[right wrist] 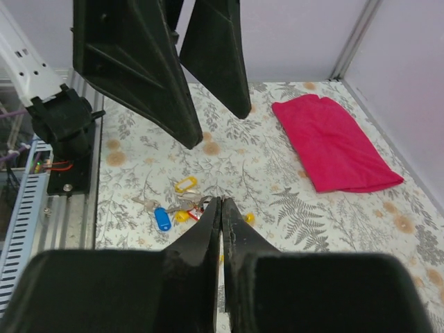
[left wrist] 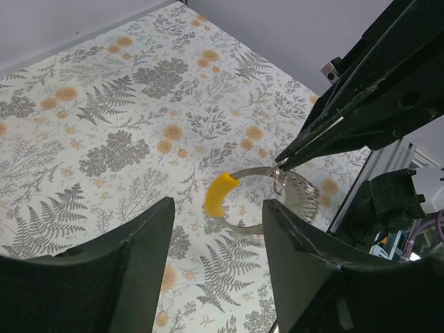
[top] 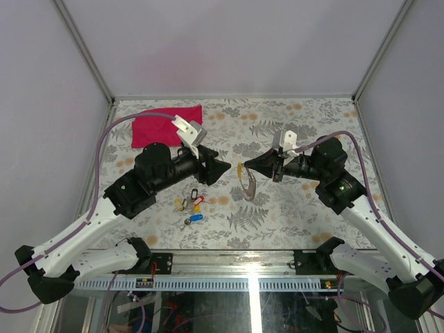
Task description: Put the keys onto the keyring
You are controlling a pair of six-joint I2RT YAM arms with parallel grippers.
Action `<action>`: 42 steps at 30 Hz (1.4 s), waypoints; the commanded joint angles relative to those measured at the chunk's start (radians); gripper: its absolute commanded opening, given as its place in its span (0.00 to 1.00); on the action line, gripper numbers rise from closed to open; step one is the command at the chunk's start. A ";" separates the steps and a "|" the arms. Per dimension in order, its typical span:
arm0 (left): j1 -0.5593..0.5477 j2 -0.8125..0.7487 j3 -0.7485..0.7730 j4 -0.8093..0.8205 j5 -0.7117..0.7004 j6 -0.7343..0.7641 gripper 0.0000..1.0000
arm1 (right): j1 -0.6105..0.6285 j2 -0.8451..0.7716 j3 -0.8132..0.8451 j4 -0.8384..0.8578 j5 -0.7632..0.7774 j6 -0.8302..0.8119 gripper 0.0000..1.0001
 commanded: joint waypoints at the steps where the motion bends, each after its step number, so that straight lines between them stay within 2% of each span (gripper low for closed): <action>1: 0.005 0.006 0.029 0.088 0.003 -0.021 0.54 | 0.006 -0.032 0.023 0.130 -0.065 0.066 0.00; 8: 0.004 0.033 0.027 0.091 0.066 -0.034 0.53 | 0.007 -0.032 0.015 0.166 -0.069 0.107 0.00; 42: 0.003 0.086 0.059 0.119 0.134 -0.031 0.54 | 0.007 -0.004 0.012 0.200 -0.074 0.165 0.00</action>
